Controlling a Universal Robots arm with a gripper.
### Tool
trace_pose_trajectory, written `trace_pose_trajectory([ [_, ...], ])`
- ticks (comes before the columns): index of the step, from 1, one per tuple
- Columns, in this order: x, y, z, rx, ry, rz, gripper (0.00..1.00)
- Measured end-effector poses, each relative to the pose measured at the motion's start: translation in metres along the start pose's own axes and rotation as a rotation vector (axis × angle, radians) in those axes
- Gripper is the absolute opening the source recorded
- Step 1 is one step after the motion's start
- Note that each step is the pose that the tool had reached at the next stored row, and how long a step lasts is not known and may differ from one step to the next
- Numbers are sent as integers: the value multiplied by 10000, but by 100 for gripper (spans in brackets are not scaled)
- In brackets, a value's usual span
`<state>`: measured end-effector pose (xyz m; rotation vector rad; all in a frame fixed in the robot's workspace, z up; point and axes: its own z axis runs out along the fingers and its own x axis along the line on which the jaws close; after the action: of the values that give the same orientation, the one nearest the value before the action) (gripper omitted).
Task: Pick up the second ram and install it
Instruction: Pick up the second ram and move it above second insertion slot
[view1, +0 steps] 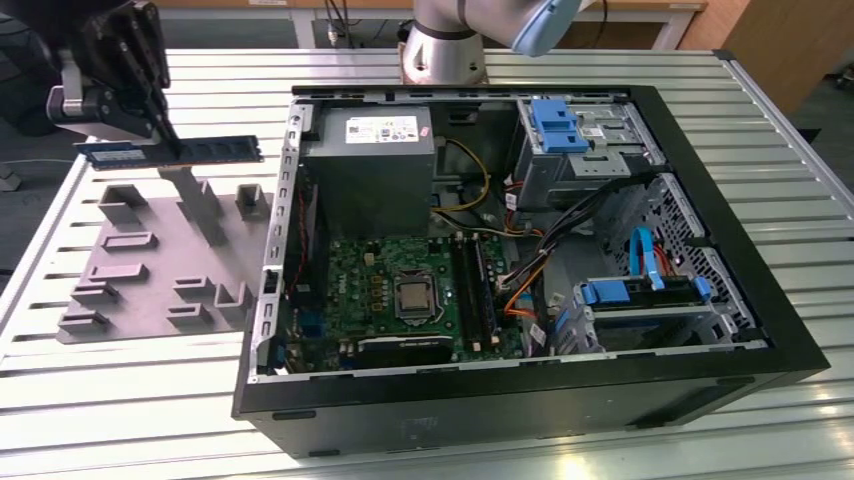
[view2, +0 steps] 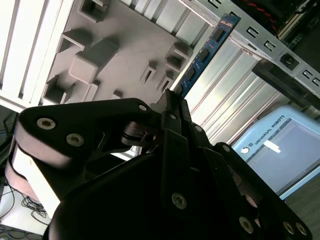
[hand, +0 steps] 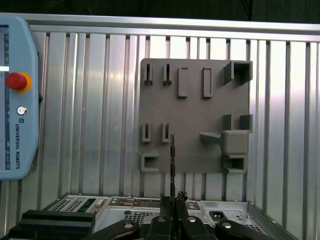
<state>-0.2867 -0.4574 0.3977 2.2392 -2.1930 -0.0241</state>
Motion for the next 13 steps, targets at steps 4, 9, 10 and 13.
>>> trace_pose_trajectory([
  [4, 0, -16, 0, 0, 0, 0, 14],
  [9, 1, -37, 0, 1, -1, -1, 14],
  [10, 1, -42, -1, 0, 0, -1, 14],
  [13, 1, -58, -1, 1, 0, 0, 14],
])
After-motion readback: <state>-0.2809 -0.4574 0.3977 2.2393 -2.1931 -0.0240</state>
